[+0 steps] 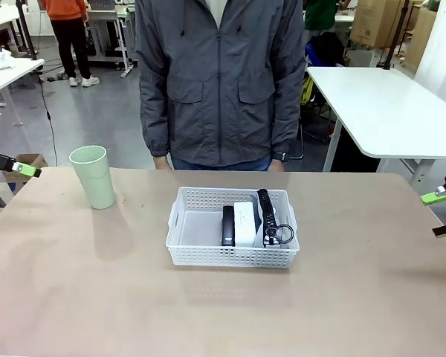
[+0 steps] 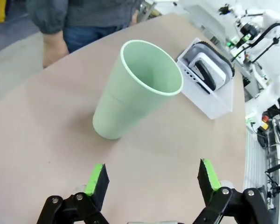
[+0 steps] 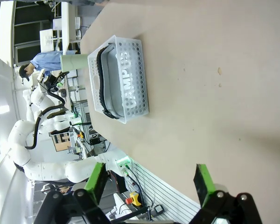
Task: Efficiently arrange items inside the basket to fit them all.
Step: Pick up the Reusable plastic cup and place it inside the Organizing basket.
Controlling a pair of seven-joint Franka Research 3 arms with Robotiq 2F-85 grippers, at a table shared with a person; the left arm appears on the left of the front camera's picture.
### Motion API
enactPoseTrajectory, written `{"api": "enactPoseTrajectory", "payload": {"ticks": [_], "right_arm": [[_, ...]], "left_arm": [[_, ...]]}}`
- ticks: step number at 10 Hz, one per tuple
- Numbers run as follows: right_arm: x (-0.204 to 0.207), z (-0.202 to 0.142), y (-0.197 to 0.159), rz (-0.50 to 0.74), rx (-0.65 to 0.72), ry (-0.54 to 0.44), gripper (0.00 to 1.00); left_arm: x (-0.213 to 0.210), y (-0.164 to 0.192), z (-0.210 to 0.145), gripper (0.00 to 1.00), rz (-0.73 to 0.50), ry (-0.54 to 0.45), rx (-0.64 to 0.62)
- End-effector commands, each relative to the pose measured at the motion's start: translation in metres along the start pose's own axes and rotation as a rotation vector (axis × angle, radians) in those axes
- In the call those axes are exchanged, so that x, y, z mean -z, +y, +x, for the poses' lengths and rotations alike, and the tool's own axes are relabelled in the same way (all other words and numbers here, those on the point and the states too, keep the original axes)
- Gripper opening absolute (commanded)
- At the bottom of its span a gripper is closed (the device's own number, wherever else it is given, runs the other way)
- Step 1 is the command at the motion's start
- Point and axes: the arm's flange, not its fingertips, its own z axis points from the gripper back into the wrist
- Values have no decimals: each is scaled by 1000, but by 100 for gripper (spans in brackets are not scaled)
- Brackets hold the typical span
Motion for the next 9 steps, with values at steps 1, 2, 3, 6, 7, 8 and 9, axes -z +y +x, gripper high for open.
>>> {"api": "enactPoseTrajectory", "payload": {"ticks": [1, 2, 3, 6, 7, 8, 9], "right_arm": [[-2, 0, 2, 10, -8, 0, 100], [-2, 0, 2, 10, -8, 0, 100], [-2, 0, 2, 10, -8, 0, 100], [-2, 0, 2, 10, -8, 0, 100], [-2, 0, 2, 10, -8, 0, 100], [-2, 0, 2, 10, -8, 0, 100], [-2, 0, 2, 10, -8, 0, 100]], "left_arm": [[-5, -9, 5, 100, 5, 19, -32], [-5, -9, 5, 100, 5, 19, -32], [-2, -1, 1, 100, 3, 2, -11], [11, 19, -1, 100, -31, -130, 547], [18, 29, -2, 100, 36, -165, 636], [24, 37, -3, 100, 37, -195, 687], [35, 42, -3, 100, 45, -220, 737]]}}
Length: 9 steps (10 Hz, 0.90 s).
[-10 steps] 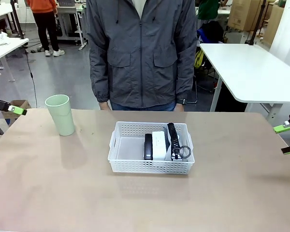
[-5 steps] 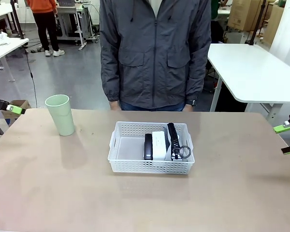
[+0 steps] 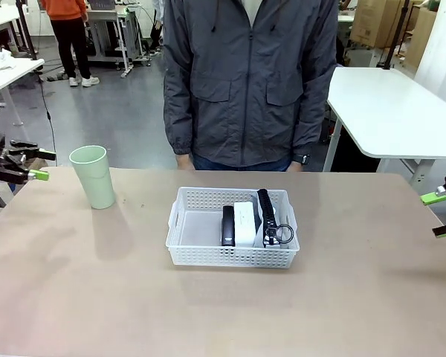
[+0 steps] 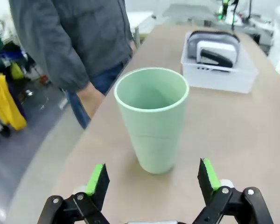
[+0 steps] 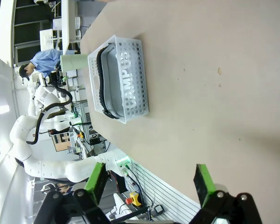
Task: Efficiently arrange items inside the basket to fit them all.
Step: Pick up the Reusable plastic cup and place it inside the Organizing basket.
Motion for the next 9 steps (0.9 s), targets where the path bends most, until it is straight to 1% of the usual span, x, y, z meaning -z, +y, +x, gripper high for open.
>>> {"api": "enactPoseTrajectory", "payload": {"ticks": [1, 2, 3, 4, 5, 6, 8, 9], "right_arm": [[-2, 0, 2, 10, -8, 0, 100], [-2, 0, 2, 10, -8, 0, 100], [-2, 0, 2, 10, -8, 0, 100], [-2, 0, 2, 10, -8, 0, 100], [-2, 0, 2, 10, -8, 0, 100], [-2, 0, 2, 10, -8, 0, 100], [-2, 0, 2, 10, -8, 0, 100], [-2, 0, 2, 10, -8, 0, 100]], "left_arm": [[19, 6, -10, 100, 60, -62, 71], [24, 13, -10, 100, 137, -75, -4], [10, 3, -9, 100, 26, -32, 43], [10, 3, -9, 100, 26, -32, 43], [21, 8, -17, 100, 70, -58, 28], [32, 11, -24, 100, 154, 45, 36], [54, 12, -38, 100, 85, 78, 47], [64, 14, -44, 100, 54, 118, 23]]}}
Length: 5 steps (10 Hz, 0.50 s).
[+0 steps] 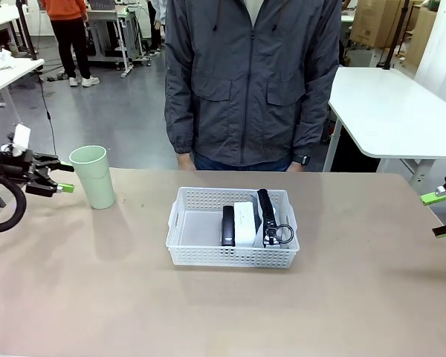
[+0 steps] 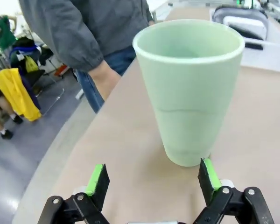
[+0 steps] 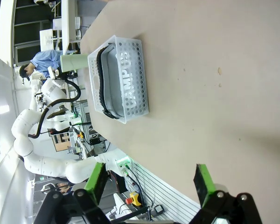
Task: Efficiently arrange items inside the basket to fit them all.
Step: Pick up the Reusable plastic cup and place it inside the Organizing basket.
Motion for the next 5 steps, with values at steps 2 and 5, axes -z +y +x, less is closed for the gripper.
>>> {"api": "enactPoseTrajectory", "payload": {"ticks": [2, 5], "right_arm": [[-2, 0, 2, 10, -8, 0, 100], [-2, 0, 2, 10, -8, 0, 100]], "left_arm": [[24, -1, -5, 100, -70, 52, 17], [33, -3, -5, 100, -136, 49, 11]]}}
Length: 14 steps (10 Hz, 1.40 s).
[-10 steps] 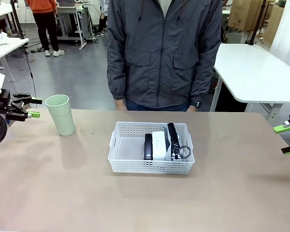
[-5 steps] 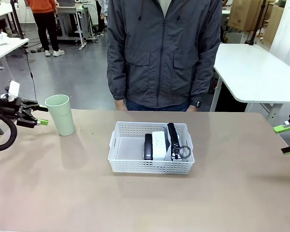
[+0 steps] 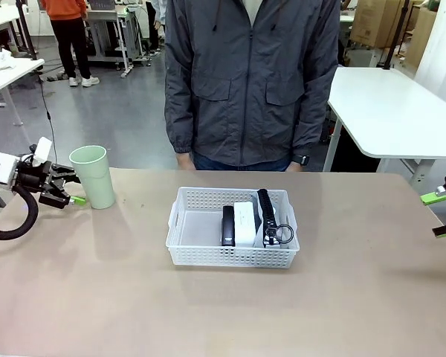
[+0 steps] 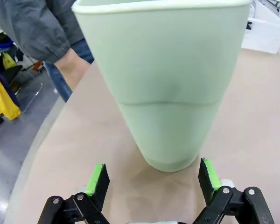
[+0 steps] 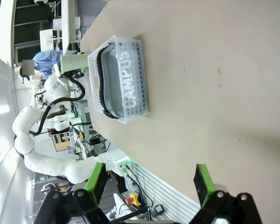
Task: Efficiently arrange items inside the basket to fit them all.
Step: Pick up the Reusable plastic cup and place it inside the Organizing basket.
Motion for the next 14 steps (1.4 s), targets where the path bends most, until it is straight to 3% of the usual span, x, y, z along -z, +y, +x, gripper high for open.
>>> {"api": "enactPoseTrajectory", "payload": {"ticks": [1, 5, 9, 12, 14], "right_arm": [[-2, 0, 2, 10, -8, 0, 100], [-2, 0, 2, 10, -8, 0, 100], [-2, 0, 2, 10, -8, 0, 100], [-2, 0, 2, 10, -8, 0, 100], [-2, 0, 2, 10, -8, 0, 100]], "left_arm": [[6, 3, 4, 100, -43, -15, 4], [24, 9, 10, 100, -47, -89, -17], [21, 9, 18, 100, -49, -286, -18], [24, 9, 24, 100, -124, -391, -66], [29, 7, 30, 100, -172, -410, -74]]}}
